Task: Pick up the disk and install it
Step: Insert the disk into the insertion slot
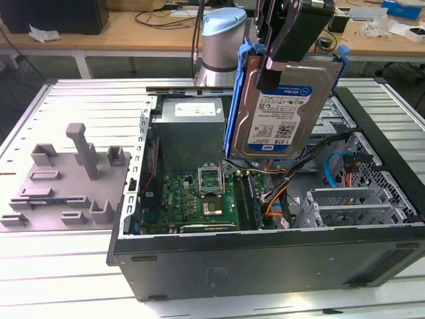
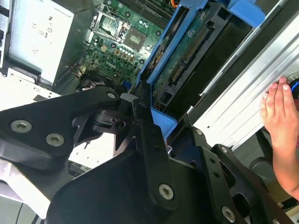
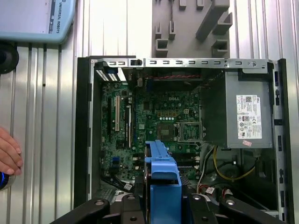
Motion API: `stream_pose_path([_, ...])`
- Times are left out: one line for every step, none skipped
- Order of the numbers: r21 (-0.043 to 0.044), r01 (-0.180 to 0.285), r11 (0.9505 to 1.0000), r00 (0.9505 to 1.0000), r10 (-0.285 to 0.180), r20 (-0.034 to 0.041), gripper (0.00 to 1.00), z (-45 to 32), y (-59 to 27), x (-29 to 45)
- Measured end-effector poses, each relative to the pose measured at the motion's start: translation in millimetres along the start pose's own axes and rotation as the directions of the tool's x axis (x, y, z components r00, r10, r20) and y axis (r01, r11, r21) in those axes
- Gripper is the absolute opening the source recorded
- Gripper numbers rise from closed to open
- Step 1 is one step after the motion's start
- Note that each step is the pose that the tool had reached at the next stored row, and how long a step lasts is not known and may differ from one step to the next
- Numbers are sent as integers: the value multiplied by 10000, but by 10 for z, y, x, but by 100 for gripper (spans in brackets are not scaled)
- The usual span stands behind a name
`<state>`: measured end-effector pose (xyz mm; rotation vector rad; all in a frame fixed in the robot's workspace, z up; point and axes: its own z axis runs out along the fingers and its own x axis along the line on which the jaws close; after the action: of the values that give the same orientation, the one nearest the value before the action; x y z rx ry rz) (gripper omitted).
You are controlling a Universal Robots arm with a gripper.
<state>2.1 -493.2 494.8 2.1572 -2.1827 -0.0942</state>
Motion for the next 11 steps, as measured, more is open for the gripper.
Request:
stream_pose_path([0,0,10000,10000,0,0,37,0,0,0])
stream_pose_path([0,-1,10000,10000,1,0,37,0,0,0])
stream_pose_path([0,0,10000,10000,0,0,37,0,-1,0])
stream_pose_path([0,0,10000,10000,0,0,37,0,-1,0])
stream_pose_path([0,0,10000,10000,0,0,37,0,-2,0])
stream_pose_path([0,0,10000,10000,0,0,37,0,-2,0])
stream_pose_path([0,0,10000,10000,0,0,37,0,-4,0])
stream_pose_path([0,0,10000,10000,0,0,37,0,-4,0])
stream_pose_path([0,0,10000,10000,0,-1,37,-1,-5,0])
stream_pose_path([0,0,10000,10000,0,0,37,-1,-5,0])
stream_pose_path([0,0,10000,10000,0,0,37,0,-5,0])
